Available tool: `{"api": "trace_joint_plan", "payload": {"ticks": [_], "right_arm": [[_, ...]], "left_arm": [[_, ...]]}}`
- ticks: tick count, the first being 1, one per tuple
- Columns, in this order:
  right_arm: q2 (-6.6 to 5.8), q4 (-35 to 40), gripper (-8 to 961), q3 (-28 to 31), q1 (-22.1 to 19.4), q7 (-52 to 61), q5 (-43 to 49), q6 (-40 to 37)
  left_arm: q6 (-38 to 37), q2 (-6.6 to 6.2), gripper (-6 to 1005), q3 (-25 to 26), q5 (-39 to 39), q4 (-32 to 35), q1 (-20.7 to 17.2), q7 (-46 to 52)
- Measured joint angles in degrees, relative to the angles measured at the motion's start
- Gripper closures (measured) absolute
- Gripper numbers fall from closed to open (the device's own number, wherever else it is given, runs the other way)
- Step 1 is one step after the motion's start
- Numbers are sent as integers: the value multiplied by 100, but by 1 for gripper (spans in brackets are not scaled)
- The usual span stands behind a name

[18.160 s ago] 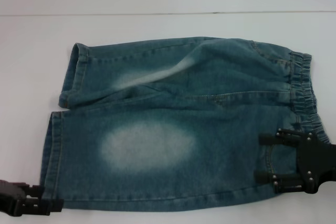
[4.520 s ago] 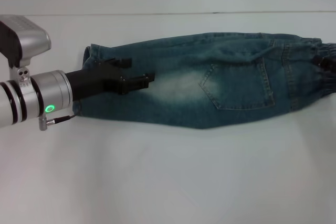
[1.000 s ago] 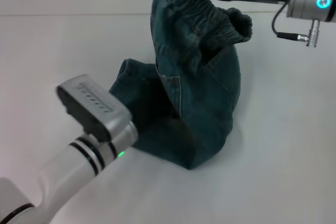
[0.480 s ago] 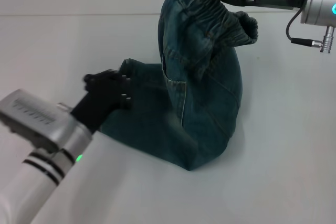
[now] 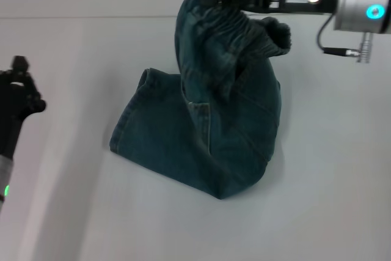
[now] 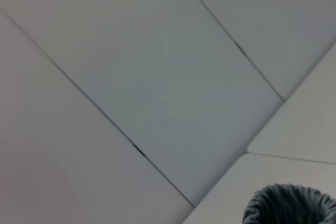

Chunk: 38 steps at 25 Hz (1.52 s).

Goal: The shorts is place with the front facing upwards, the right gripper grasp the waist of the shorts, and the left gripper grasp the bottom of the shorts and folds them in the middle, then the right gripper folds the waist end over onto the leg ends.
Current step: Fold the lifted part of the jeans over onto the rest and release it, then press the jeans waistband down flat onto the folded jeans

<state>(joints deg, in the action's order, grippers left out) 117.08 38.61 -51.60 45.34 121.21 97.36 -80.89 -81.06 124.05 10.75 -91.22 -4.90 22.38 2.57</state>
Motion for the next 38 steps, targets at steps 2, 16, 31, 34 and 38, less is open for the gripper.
{"api": "trace_joint_plan", "payload": {"ticks": [2, 16, 31, 34, 38], "right_arm": [[82, -108, 802, -134, 154, -19, 3, 248], [160, -550, 645, -1516, 1093, 826, 1217, 1291], [180, 1760, 107, -1178, -1308, -25, 1330, 242], [181, 1256, 61, -978, -1482, -442, 1207, 193], [174, 992, 26, -911, -1465, -466, 1240, 209]], "left_arm": [[-180, 1, 993, 117, -1, 17, -74, 19], [-277, 22, 987, 32, -54, -83, -42, 24], [-323, 10, 986, -349, -63, -50, -23, 89], [-310, 16, 985, -369, -66, -74, -19, 94], [-318, 10, 984, -458, -72, -86, 6, 95]]}}
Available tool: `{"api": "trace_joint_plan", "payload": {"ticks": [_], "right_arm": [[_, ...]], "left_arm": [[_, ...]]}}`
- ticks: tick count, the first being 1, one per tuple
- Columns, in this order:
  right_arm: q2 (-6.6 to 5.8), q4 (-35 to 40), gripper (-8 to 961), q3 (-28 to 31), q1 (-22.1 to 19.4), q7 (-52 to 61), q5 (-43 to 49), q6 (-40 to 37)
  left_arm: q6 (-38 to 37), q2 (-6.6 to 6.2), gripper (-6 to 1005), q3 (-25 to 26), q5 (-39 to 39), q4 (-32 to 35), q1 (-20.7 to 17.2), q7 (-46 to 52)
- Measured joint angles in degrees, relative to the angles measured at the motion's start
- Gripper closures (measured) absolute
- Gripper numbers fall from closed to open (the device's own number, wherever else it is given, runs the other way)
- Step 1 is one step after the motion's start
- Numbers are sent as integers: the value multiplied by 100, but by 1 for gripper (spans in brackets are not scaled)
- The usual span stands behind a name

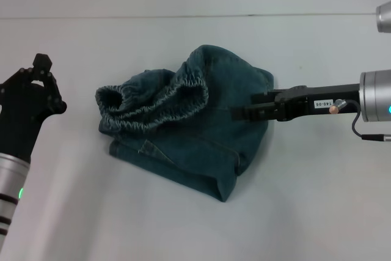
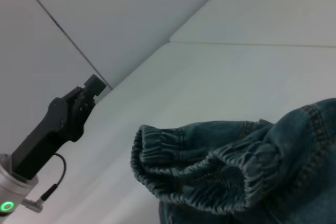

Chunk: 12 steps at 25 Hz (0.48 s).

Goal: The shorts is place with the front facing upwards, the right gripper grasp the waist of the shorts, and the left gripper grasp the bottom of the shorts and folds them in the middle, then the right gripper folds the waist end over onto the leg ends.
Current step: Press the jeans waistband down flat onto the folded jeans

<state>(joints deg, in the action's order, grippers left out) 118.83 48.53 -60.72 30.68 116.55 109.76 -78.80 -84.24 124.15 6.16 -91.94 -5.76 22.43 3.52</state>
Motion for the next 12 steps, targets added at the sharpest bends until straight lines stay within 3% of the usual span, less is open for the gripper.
{"api": "trace_joint_plan", "payload": {"ticks": [12], "right_arm": [[70, -834, 26, -80, 747, 59, 251, 521]], "left_arm": [[-14, 13, 984, -19, 0, 15, -21, 0]]}}
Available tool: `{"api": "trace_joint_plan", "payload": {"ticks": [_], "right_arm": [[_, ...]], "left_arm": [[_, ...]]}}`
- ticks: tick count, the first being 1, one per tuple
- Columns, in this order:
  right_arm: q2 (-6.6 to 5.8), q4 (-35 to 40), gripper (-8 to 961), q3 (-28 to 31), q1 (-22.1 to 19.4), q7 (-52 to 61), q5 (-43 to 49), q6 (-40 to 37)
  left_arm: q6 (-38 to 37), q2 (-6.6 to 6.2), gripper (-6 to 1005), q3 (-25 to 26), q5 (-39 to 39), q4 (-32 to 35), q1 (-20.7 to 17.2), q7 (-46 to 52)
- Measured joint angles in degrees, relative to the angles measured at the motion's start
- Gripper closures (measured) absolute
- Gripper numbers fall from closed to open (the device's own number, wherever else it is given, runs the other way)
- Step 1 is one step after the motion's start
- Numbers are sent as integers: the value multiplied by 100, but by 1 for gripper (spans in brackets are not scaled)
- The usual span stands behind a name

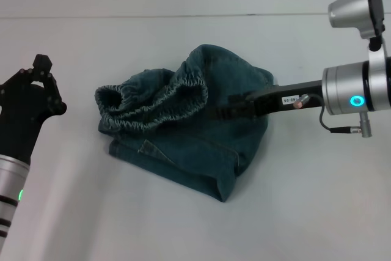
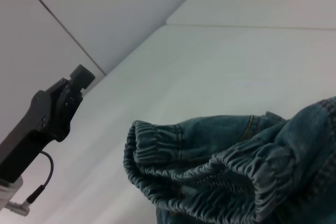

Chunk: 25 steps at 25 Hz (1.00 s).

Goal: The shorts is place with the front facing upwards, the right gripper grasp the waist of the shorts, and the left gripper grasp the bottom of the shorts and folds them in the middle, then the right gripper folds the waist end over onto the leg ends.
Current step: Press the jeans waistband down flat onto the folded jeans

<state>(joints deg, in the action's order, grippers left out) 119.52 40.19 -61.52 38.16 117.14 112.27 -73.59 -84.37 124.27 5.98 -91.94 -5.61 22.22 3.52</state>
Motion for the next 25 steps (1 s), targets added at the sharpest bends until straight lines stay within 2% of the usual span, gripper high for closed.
{"api": "trace_joint_plan", "payload": {"ticks": [6, 13, 25], "right_arm": [[49, -168, 26, -71, 224, 3, -39, 265], [47, -831, 26, -97, 765, -32, -53, 519], [38, -880, 26, -103, 1224, -131, -205, 1099]], "left_arm": [[33, 0, 984, 0, 0, -10, 19, 0], [51, 0, 984, 0, 1, -18, 19, 0], [92, 7, 985, 0, 1, -1, -3, 0]]}}
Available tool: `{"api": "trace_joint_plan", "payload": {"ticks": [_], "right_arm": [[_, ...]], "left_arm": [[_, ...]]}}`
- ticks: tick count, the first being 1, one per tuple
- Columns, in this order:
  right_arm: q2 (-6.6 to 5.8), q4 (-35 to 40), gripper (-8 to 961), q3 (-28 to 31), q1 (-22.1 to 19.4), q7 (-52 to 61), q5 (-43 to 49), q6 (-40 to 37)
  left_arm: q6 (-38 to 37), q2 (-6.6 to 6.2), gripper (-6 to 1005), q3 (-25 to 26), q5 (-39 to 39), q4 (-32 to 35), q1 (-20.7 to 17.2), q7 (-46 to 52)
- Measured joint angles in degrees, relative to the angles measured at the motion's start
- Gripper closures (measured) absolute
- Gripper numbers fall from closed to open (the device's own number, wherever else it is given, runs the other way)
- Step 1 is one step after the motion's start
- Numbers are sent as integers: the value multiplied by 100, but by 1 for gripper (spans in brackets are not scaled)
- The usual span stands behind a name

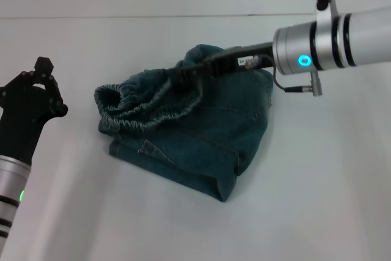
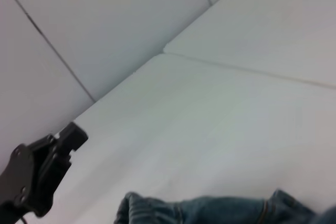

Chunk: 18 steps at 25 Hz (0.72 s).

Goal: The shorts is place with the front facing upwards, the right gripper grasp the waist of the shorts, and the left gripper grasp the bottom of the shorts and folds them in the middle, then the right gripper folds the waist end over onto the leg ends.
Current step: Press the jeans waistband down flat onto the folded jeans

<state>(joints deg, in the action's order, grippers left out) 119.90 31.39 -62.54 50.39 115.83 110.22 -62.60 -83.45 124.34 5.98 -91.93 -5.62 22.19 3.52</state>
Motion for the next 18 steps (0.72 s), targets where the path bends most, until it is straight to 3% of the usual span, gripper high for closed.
{"api": "trace_joint_plan", "payload": {"ticks": [4, 10, 13, 18], "right_arm": [[-9, 7, 26, -5, 87, 122, 1, -153], [-21, 1154, 26, 87, -1008, 536, -196, -565], [-54, 1309, 26, 102, -1299, 619, -306, -597], [-40, 1029, 26, 45, -1263, 735, -53, -548]], "left_arm": [[15, 3, 985, 0, 0, 2, -15, 0], [19, 3, 985, -10, -1, 18, -88, 0], [52, 2, 985, -10, -1, 18, -93, 0], [97, 2, 985, -52, -1, 11, -87, 0]]}}
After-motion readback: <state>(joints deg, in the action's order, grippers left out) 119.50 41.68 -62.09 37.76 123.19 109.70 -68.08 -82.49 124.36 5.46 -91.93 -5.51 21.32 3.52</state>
